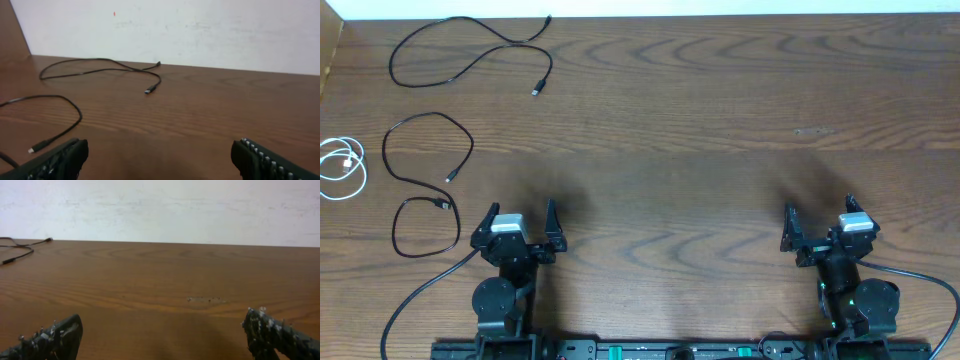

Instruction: Untangle cables

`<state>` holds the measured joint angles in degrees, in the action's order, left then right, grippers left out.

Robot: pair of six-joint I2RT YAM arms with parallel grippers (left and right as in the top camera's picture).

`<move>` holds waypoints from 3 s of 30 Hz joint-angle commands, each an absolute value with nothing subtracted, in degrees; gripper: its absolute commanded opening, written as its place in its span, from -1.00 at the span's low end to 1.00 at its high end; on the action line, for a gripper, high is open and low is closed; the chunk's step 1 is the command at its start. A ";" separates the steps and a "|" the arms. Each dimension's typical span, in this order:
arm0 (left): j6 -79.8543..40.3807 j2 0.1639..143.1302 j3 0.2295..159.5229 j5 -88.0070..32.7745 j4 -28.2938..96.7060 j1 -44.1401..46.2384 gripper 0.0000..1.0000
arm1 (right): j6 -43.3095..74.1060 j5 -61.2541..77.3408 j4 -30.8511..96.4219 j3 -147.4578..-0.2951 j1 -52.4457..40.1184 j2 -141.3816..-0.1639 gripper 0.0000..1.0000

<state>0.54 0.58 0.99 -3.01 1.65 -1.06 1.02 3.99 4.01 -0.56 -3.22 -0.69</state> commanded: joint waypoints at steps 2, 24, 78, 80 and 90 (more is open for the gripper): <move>4.47 0.08 0.23 -1.41 4.29 -0.93 0.93 | 1.65 3.36 4.08 -0.32 -2.94 -0.34 0.98; -0.03 0.27 0.23 -1.45 4.12 -0.93 0.93 | 1.63 3.38 4.08 -0.32 -2.94 -0.34 0.99; -0.05 0.27 0.23 -1.45 4.08 -0.82 0.93 | 1.63 3.16 4.10 -0.32 -2.61 -0.34 0.98; -0.05 0.27 0.23 -1.45 4.08 -0.82 0.93 | 1.63 3.16 4.10 -0.32 -2.61 -0.34 0.99; -0.05 0.27 0.23 -1.45 4.08 -0.82 0.93 | 1.63 3.16 4.10 -0.32 -2.61 -0.32 0.99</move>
<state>0.21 0.58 1.02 -2.85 1.63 -1.06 1.04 3.97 3.99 -0.56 -3.14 -0.69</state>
